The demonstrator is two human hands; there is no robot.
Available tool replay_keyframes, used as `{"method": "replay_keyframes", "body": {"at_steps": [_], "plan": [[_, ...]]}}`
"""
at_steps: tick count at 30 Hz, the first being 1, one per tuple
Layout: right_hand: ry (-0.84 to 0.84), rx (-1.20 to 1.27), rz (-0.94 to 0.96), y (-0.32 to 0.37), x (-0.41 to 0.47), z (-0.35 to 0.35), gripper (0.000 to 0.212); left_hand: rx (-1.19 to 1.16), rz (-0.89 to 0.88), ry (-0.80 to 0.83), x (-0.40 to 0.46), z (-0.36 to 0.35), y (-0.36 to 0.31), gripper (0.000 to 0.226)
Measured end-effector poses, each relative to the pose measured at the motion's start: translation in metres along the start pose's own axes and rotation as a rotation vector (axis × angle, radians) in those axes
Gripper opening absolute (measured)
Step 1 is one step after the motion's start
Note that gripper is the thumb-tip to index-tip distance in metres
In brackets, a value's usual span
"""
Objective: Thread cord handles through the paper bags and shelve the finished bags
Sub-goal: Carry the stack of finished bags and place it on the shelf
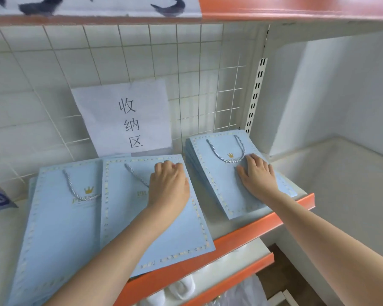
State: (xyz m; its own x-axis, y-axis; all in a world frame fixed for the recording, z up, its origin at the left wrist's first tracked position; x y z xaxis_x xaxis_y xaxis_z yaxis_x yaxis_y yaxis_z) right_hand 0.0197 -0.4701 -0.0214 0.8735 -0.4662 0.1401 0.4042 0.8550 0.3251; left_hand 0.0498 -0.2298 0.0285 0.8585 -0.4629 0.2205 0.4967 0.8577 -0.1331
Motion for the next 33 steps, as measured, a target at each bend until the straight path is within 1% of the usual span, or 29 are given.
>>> {"method": "replay_keyframes", "body": {"at_steps": [2,3,4,6,8,9,10,12,13,14,15,18,21,22,25,27,28,30,32,33], "plan": [[-0.02,-0.004,0.013,0.002,-0.001,0.002,0.049,0.021,0.085,-0.058,-0.012,0.002,0.027,0.031],[-0.043,0.009,0.026,0.006,-0.003,0.003,0.046,0.016,0.149,-0.066,-0.018,0.002,0.041,0.034],[-0.082,0.036,0.051,0.012,-0.006,0.006,0.041,0.012,0.217,-0.038,-0.024,0.003,0.053,0.039],[-0.155,0.103,0.183,0.037,-0.017,0.01,0.031,0.011,0.328,0.04,-0.035,0.006,0.074,0.05],[-0.219,0.158,0.363,0.07,-0.035,0.012,0.023,0.011,0.381,0.046,-0.044,0.01,0.088,0.056],[-0.197,0.179,0.413,0.086,-0.045,0.012,0.021,0.01,0.405,0.044,-0.047,0.011,0.092,0.057],[-0.12,0.196,0.418,0.101,-0.054,0.012,0.02,-0.001,0.431,0.049,-0.05,0.012,0.095,0.058],[0.107,0.175,0.338,0.124,-0.068,0.003,0.019,-0.05,0.471,0.075,-0.054,0.013,0.101,0.055],[0.211,0.165,0.29,0.133,-0.074,-0.002,0.019,-0.113,0.483,0.073,-0.056,0.013,0.105,0.053],[0.279,0.183,0.25,0.138,-0.078,-0.006,0.02,-0.2,0.488,0.059,-0.057,0.013,0.108,0.049],[0.31,0.222,0.221,0.141,-0.082,-0.009,0.022,-0.29,0.497,0.036,-0.059,0.013,0.111,0.046],[0.301,0.385,0.186,0.146,-0.081,-0.012,0.029,-0.472,0.507,-0.054,-0.063,0.018,0.118,0.043],[0.249,0.653,0.157,0.151,-0.077,-0.004,0.042,-0.686,0.52,-0.16,-0.061,0.02,0.131,0.038],[0.249,0.702,0.168,0.154,-0.076,-0.001,0.044,-0.741,0.54,-0.192,-0.059,0.019,0.138,0.037],[0.304,0.771,0.218,0.161,-0.077,-0.002,0.043,-0.86,0.615,-0.237,-0.061,0.021,0.158,0.041],[0.344,0.882,0.218,0.167,-0.08,-0.006,0.043,-0.922,0.627,-0.276,-0.066,0.026,0.172,0.037],[0.371,0.913,0.217,0.169,-0.082,-0.009,0.043,-0.944,0.623,-0.301,-0.071,0.029,0.179,0.031],[0.439,0.89,0.225,0.173,-0.086,-0.017,0.042,-0.929,0.601,-0.33,-0.081,0.034,0.194,0.02],[0.481,0.843,0.228,0.178,-0.094,-0.027,0.038,-0.858,0.576,-0.333,-0.093,0.034,0.211,0.018],[0.48,0.827,0.236,0.181,-0.098,-0.032,0.036,-0.775,0.582,-0.311,-0.098,0.032,0.219,0.019]]}}
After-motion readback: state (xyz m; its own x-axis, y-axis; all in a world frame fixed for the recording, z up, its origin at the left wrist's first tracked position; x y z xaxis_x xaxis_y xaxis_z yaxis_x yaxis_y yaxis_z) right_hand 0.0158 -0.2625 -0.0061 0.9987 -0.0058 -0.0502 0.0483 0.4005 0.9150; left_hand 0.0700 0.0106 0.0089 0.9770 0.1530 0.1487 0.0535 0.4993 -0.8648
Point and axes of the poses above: each hand's wrist, its own x-axis towards the middle knuckle, its own z-axis out of the back of the hand, y = z × x, the point moved 1 cm from there along x, towards the middle knuckle, and after that the axes turned 5 degrees about y, right-handed, at the moved point
